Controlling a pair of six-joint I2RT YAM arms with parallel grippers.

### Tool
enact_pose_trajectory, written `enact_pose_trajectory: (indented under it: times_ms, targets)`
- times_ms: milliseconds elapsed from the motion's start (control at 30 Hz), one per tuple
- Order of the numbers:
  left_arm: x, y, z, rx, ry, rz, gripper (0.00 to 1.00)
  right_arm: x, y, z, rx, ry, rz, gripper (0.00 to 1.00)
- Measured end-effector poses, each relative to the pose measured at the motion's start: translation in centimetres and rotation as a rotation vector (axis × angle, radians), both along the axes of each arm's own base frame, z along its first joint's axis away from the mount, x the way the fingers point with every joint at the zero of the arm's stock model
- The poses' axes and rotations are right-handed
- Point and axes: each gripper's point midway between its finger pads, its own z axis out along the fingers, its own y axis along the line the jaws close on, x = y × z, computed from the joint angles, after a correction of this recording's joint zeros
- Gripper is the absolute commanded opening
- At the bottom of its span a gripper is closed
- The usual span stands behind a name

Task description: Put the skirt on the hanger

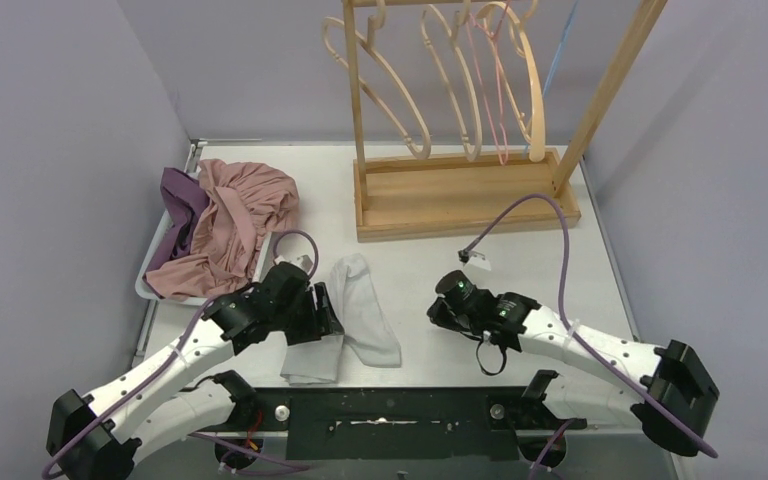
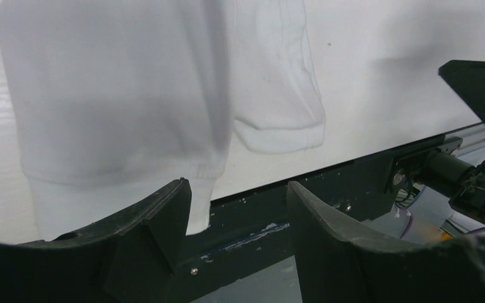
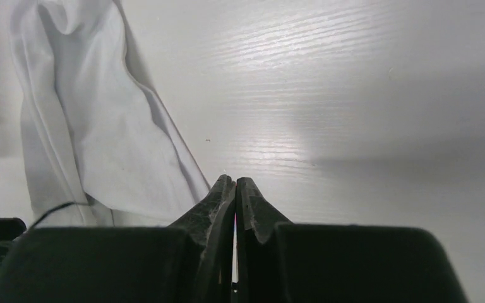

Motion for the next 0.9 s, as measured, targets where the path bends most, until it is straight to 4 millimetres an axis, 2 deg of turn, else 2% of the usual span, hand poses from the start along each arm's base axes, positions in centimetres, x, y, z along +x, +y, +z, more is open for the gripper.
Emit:
enact_pose_trajectory:
  times_ms: [67, 167, 233, 300, 400, 500, 633, 700, 800, 867, 900]
  targets:
    - [-0.6, 0.0, 0.2, -0.002, 0.002, 0.002, 0.56, -0.1, -0.6, 1.0, 0.001, -0.03, 0.006, 0.26]
    - [-1.2, 0.2, 0.8, -0.02, -0.01, 0.022, 0.56, -0.4, -0.1, 1.4, 0.001, -0.048, 0.064, 0.57]
    - [-1.4, 0.4, 0.7, -0.03, -0.014, 0.041, 0.56, -1.3, 1.0, 0.8, -0.006, -0.041, 0.131, 0.7]
    - [-1.6, 0.5, 0.3, -0.028, 0.0, 0.056, 0.56, -2.4, 2.6, 0.1, -0.012, -0.03, 0.212, 0.74]
    - [-1.7, 0.7, -0.4, -0.015, 0.022, 0.067, 0.56, -4.0, 4.7, -1.5, -0.04, 0.003, 0.315, 0.74]
    - [-1.7, 0.7, -0.6, -0.007, 0.028, 0.068, 0.56, -4.8, 6.7, -3.1, -0.095, 0.031, 0.395, 0.7]
    - [-1.6, 0.8, -0.9, 0.009, 0.029, 0.072, 0.56, -4.5, 9.4, -3.7, -0.125, 0.035, 0.437, 0.55]
    - [-1.5, 0.9, -1.0, 0.016, 0.028, 0.079, 0.56, -4.3, 10.0, -4.0, -0.133, 0.032, 0.439, 0.48]
    - [-1.4, 1.0, -1.0, 0.022, 0.027, 0.096, 0.56, -4.0, 9.9, -4.4, -0.153, 0.031, 0.426, 0.42]
    - [-1.3, 1.1, -1.1, 0.026, 0.026, 0.103, 0.56, -3.9, 9.6, -4.5, -0.165, 0.03, 0.412, 0.31]
    - [-1.3, 1.1, -1.1, 0.027, 0.027, 0.104, 0.56, -3.8, 9.5, -4.6, -0.168, 0.029, 0.405, 0.22]
